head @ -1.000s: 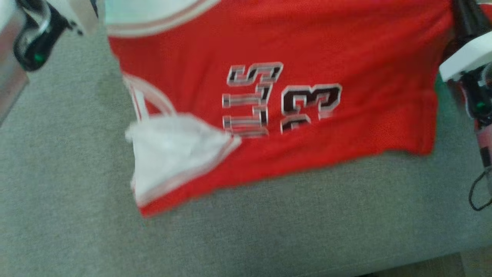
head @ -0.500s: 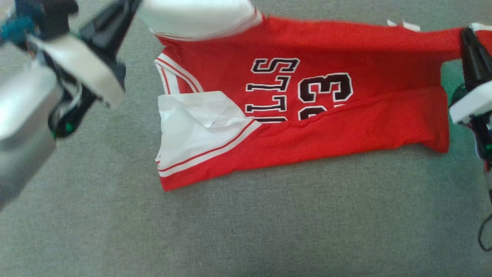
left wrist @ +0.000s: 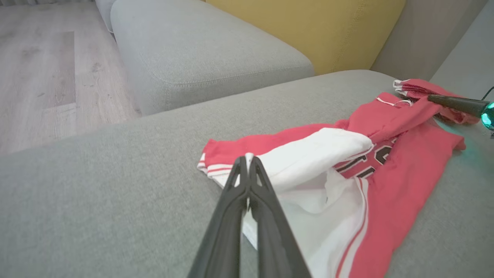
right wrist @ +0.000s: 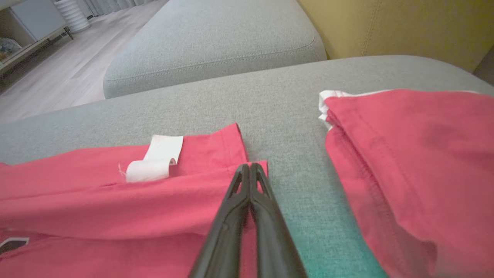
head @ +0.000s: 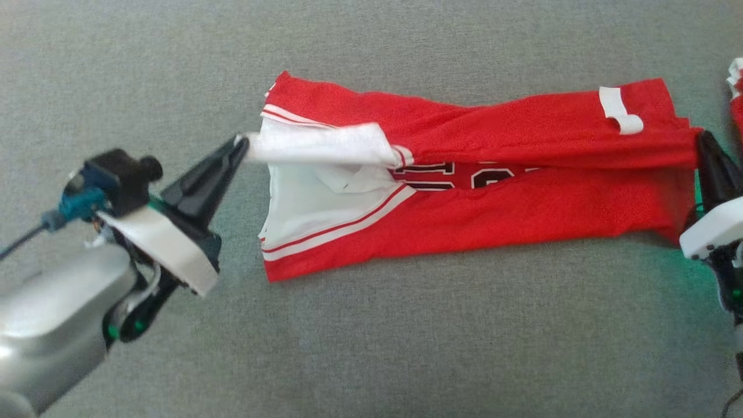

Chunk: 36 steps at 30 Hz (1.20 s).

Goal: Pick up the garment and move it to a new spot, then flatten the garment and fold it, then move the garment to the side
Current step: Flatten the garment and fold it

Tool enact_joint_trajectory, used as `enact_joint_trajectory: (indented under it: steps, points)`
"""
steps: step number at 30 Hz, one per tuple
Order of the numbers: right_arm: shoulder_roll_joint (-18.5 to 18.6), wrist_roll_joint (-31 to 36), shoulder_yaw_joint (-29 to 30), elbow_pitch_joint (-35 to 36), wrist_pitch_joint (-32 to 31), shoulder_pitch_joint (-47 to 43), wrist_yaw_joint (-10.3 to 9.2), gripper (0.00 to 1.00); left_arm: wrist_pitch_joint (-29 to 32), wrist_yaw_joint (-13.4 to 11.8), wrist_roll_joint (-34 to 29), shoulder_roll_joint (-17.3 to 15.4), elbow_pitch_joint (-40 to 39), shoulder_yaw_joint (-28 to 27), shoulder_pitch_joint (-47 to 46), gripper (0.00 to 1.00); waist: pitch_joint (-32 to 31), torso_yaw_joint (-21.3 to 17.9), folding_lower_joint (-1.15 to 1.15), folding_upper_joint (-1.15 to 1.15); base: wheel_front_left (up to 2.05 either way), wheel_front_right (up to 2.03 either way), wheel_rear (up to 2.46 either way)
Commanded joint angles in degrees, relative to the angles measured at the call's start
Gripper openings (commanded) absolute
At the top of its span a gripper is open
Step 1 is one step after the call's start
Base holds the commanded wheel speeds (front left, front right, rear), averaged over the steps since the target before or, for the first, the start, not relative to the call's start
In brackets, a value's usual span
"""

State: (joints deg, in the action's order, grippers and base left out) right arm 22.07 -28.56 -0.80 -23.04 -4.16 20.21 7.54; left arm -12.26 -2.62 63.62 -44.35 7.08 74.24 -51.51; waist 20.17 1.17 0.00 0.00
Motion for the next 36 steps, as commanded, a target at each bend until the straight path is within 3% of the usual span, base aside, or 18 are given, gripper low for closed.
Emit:
enact_joint_trajectory:
  steps: [1,6,7,8,9,10,12,13,17,18,23,29,36]
  points:
    - [0.6,0.5,0.1,1.8,-0.2,-0.7,-0.05,0.00,-0.5,-0.7,0.4,-3.0,-1.4,-2.3,-0.6,0.00,0.0,0.1,0.00,0.00,0.00,0.00,0.00]
    - [-0.8,1.2,0.5,1.3,-1.1,-2.1,-0.05,0.00,-1.1,-3.0,0.9,-2.7,-2.9,-2.1,3.8,0.00,-0.3,0.1,0.00,0.00,0.00,0.00,0.00]
    - [-1.1,1.4,0.5,1.2,-1.1,-2.4,-0.05,0.05,-1.4,-3.5,1.1,-2.3,-2.7,-2.2,4.6,0.00,-0.3,0.1,0.00,0.00,0.00,0.00,0.00]
    - [-1.4,1.5,0.5,1.1,-1.0,-2.6,-0.05,0.40,-1.6,-4.1,1.4,-1.8,-2.3,-2.5,5.4,0.00,-0.4,0.1,0.00,0.00,0.00,0.00,0.00]
    - [-1.8,1.5,0.4,1.0,-0.7,-2.8,-0.05,0.97,-1.8,-4.7,1.4,-1.2,-1.9,-2.6,6.1,0.31,-0.5,0.1,0.00,0.00,0.00,0.00,0.00]
    - [-2.2,1.6,0.7,0.9,0.0,-2.8,-0.05,1.00,-2.1,-5.7,1.3,-0.5,-1.3,-3.1,6.8,1.00,-0.6,0.1,0.00,0.00,0.00,0.00,0.00]
    - [-3.1,1.9,1.2,0.7,1.8,-3.1,-0.05,1.00,-2.5,-8.5,0.7,1.2,0.3,-5.0,8.4,1.00,-1.1,-0.1,0.00,0.00,0.00,0.00,0.00]
    - [-4.3,1.7,1.9,0.6,3.7,-4.0,-0.05,1.00,-2.7,-11.4,-1.6,3.6,1.1,-7.9,10.3,1.00,-1.9,0.0,0.00,0.00,0.00,0.00,0.00]
    - [-6.8,1.5,4.1,0.8,7.5,-7.2,-0.05,1.00,-2.7,-19.1,-12.2,9.6,0.4,-19.5,17.6,1.00,-3.9,0.5,0.00,0.00,0.00,0.00,0.00]
    - [-6.8,1.5,4.1,0.8,7.5,-7.2,-0.05,1.00,-2.7,-19.1,-12.2,9.6,0.4,-19.5,17.6,1.00,-3.9,0.5,0.00,0.00,0.00,0.00,0.00]
    - [-9.4,1.3,6.6,0.6,9.1,-10.5,-0.05,1.00,-2.7,-25.1,-26.9,17.2,-3.1,-30.6,29.3,1.00,-6.8,1.8,0.00,0.00,0.00,0.00,0.00]
    - [-10.2,2.6,11.1,-3.0,8.0,-8.6,-0.05,1.00,-2.7,-26.3,-39.4,25.2,-6.7,-37.3,39.1,1.00,-9.1,4.7,0.00,0.00,0.00,0.00,0.00]
    - [-9.0,7.2,16.3,-12.3,4.8,-3.5,-0.05,1.00,-2.7,-23.4,-47.5,31.5,-8.4,-40.5,44.0,1.00,-10.0,8.6,0.00,0.00,0.00,0.00,0.00]
